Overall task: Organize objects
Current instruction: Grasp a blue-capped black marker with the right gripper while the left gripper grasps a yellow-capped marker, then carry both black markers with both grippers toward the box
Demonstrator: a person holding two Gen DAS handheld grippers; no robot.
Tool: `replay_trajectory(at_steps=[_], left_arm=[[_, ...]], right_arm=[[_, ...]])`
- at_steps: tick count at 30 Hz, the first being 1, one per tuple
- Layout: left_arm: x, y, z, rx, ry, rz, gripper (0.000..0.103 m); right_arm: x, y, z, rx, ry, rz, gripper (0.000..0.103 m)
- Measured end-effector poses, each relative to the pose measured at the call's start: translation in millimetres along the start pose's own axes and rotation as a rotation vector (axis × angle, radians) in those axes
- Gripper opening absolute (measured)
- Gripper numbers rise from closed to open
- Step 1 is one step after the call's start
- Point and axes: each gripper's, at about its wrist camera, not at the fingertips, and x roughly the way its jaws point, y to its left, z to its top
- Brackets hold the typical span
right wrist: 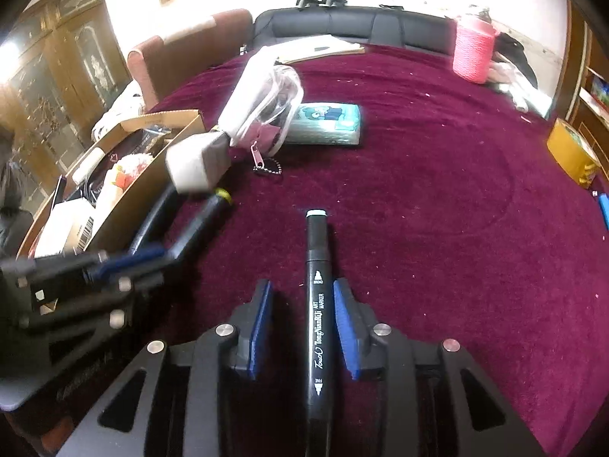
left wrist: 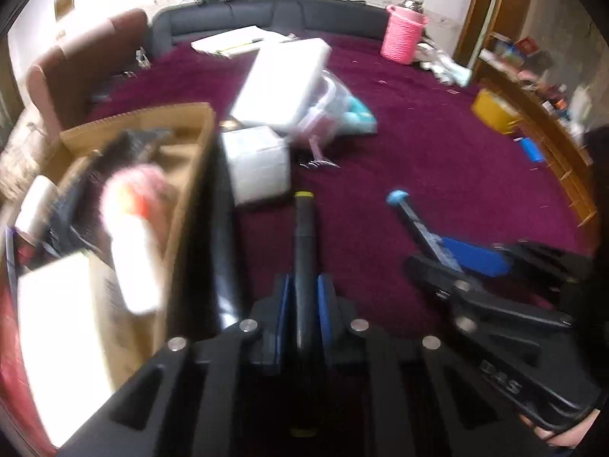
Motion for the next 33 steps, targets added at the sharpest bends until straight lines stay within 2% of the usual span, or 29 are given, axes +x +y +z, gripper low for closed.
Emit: replay_trajectory(at_steps=[2,7,12,15,16,19,20,24,33], left_arm=[[-2,-9,-5,0.038,-0.021,0.034,0.014],[-4,-12,-8,0.042,-0.018,0.010,0.014],[0,-19,-10,0.076,-0.021,0.041,0.014],[-1,-20,-14,0.085,-0.029,0.051,0.014],[0,-20,-13,0.084,-0.029,0.048,0.014],[0,-18,-12,0.073,-0.029,0.036,0.014],[1,-18,-12,0.072,-0.029,0.034,0.014],[1,-19,-12,0.077,-0.030,0.040,0.014],[0,-20,-13,0.082,-0.030,0.049,0.015]], right_arm=[[-3,-3,1,0.010,-0.008,0.015,0.020],[-1,-14,2,0.052,0.004,0.035,0.019],[0,-10,3,0.009,0.019,0.028,0.020],[-5,-15,2,0.023,0.031,0.056,0.020],[-7,-15,1,0.018,0.032,0.052,0.021],[-7,-11,-6,-0.022,0.055,0.022,0.041],[-8,-8,-8,-0.037,0.043,0.012,0.044],[-8,9,-16,-0.122,0.014,-0.072,0.042],[-12,2,-24,-0.097,-0.033,-0.050,0.042]])
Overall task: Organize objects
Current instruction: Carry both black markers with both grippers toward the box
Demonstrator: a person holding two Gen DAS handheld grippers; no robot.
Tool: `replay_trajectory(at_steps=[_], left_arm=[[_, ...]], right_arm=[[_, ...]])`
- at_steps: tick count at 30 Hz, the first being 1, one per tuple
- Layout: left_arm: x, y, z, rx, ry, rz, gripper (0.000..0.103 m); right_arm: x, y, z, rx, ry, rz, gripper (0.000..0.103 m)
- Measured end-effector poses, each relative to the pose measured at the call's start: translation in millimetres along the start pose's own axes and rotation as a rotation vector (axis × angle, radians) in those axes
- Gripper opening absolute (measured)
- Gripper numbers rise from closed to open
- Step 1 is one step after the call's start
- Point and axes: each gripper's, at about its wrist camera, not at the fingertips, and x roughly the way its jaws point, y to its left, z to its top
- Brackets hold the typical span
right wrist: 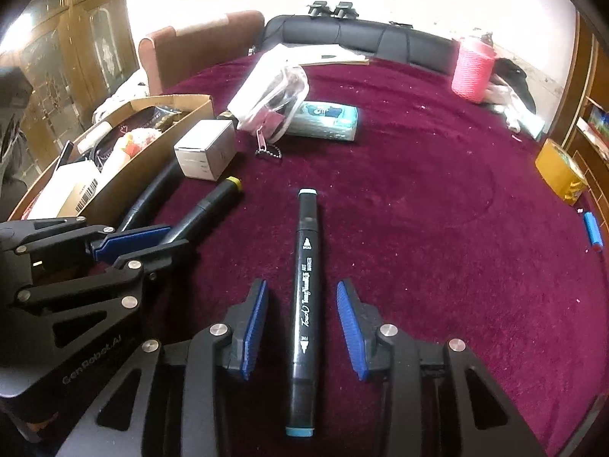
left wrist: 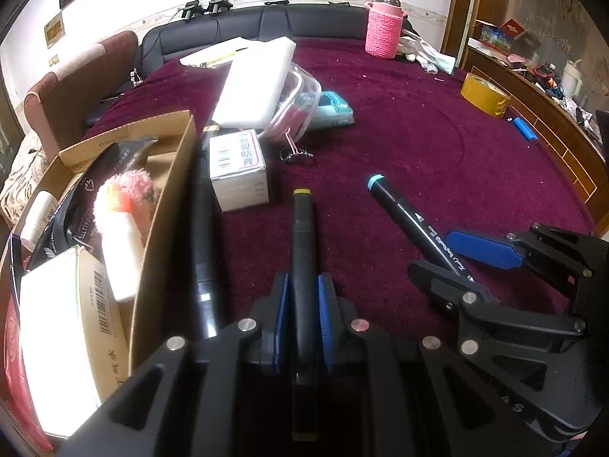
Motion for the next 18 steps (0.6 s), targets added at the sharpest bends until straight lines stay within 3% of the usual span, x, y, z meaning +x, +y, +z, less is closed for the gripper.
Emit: replay_trajectory(at_steps=[7,8,9,14,18], left_arm=[[0,-3,0,0.017,0.000,0.021,0.015],[0,-3,0,0.018,0.000,0.021,0.015],[0,-3,0,0.016,-0.001,0.020,0.015],[0,-3,0,0.012,-0.003,0.019,0.014],[-2,-3,-1,-0.001,-0.010,-0.011,0.014]], right_arm=[[1,3,2,-0.015,0.020,-0.011,0.041],[0,3,2,-0.016,0.018,-0.012,0.019],[-2,5,1,-0.035,0.010,-0.016,0.017],[-11,-6,3,0.024,-0.045,0.019,0.017],[-11,-29,6,0.139,-0.061,0.095,0.017]])
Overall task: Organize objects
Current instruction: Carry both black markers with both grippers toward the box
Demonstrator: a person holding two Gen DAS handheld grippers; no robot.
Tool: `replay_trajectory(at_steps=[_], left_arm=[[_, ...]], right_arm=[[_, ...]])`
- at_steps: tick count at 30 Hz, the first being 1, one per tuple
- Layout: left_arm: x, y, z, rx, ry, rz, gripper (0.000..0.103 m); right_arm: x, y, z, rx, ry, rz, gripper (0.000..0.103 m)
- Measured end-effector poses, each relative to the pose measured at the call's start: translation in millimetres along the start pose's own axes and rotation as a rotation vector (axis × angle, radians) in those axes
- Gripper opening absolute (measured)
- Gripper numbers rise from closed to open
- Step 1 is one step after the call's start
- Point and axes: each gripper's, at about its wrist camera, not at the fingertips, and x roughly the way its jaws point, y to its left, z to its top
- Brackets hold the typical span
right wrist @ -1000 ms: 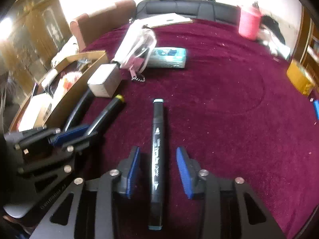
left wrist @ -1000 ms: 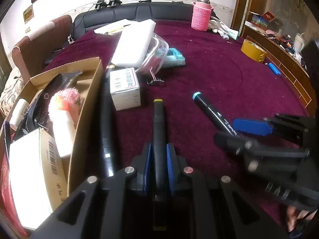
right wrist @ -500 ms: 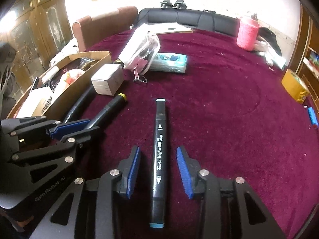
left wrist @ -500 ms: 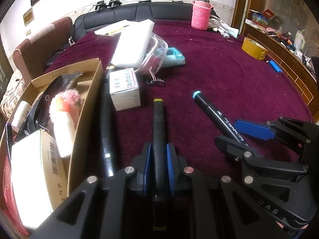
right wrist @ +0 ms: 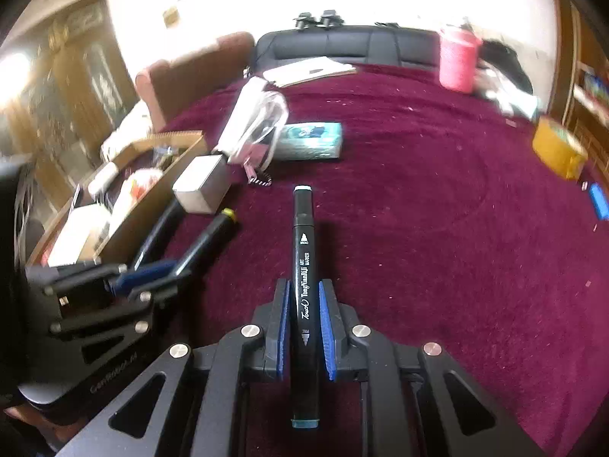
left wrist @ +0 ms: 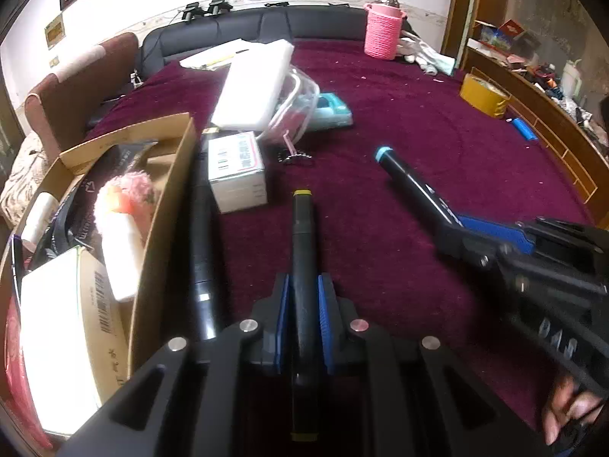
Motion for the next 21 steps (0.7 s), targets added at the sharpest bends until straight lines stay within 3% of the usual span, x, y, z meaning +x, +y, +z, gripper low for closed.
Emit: replay_trajectory(at_steps=[6,21], left_arm=[[-9,-2,0,-0.004,-0.034,-0.007,0.014],[-51,17,6,-0.026,-0.163,0.028,0.014]], right_arm=[[-8,1,3,0.024,-0.043,0.048,0.017],[-12,-4,5,0.047,-0.078,0.071,0.017]])
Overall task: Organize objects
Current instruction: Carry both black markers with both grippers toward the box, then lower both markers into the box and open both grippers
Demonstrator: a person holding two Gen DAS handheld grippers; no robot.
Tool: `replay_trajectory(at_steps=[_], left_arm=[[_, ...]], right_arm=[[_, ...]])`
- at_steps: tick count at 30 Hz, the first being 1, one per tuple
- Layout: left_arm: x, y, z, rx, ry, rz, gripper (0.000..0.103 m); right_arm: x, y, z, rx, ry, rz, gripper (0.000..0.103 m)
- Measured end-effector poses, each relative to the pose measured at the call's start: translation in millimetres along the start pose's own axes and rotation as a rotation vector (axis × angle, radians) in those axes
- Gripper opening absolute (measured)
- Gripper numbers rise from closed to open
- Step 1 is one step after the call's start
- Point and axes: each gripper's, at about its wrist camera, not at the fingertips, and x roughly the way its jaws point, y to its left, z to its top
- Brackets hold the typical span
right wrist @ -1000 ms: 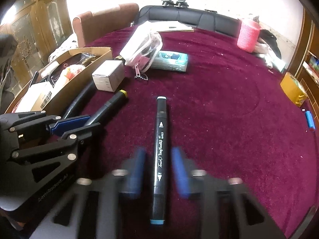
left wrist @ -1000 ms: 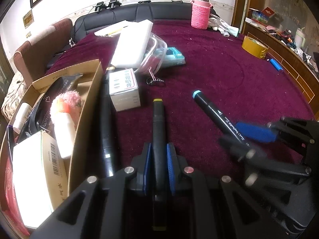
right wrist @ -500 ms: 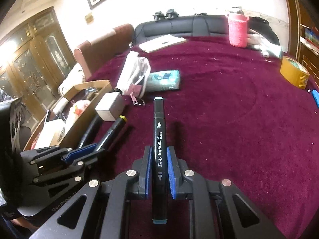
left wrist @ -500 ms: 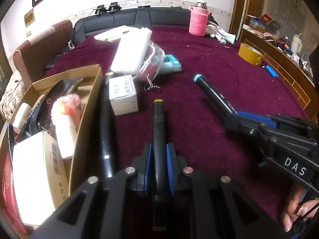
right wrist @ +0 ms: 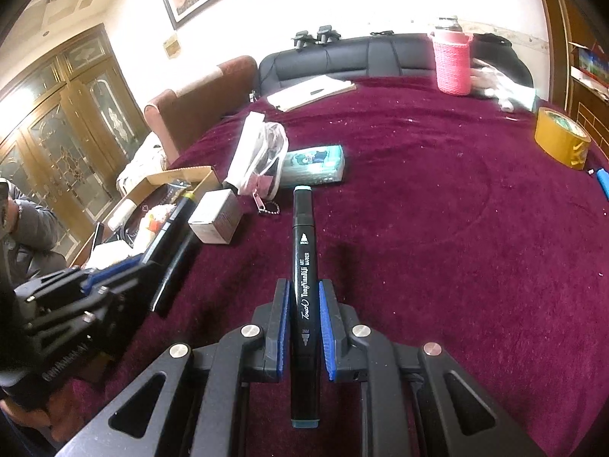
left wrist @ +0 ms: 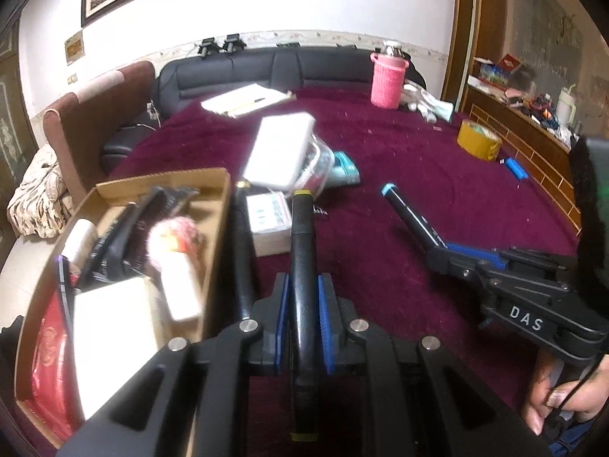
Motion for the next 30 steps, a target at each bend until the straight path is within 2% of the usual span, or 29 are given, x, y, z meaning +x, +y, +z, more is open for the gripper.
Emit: replay_trajectory(at_steps=[4,13,22,30], left_arm=[[-16,18,2,-0.036,-0.028,-0.003,0.014],[-45,80,1,-0.152,-0.064,0.009,0.014],[-55,153,-13,-0.289,-0.062,0.073,0.014],[-52,185,-28,-0.352,-0.033,0.099,0.014]], right_arm=[[-1,4,0,-0.001,-0.005,0.011,0.017],[-4,31,2,0.021,0.046,0.103,0.017],[-1,83,17,-0.036,0.097,0.159,0.017],[27,141,26,-0.130,0.134,0.189,0.017]])
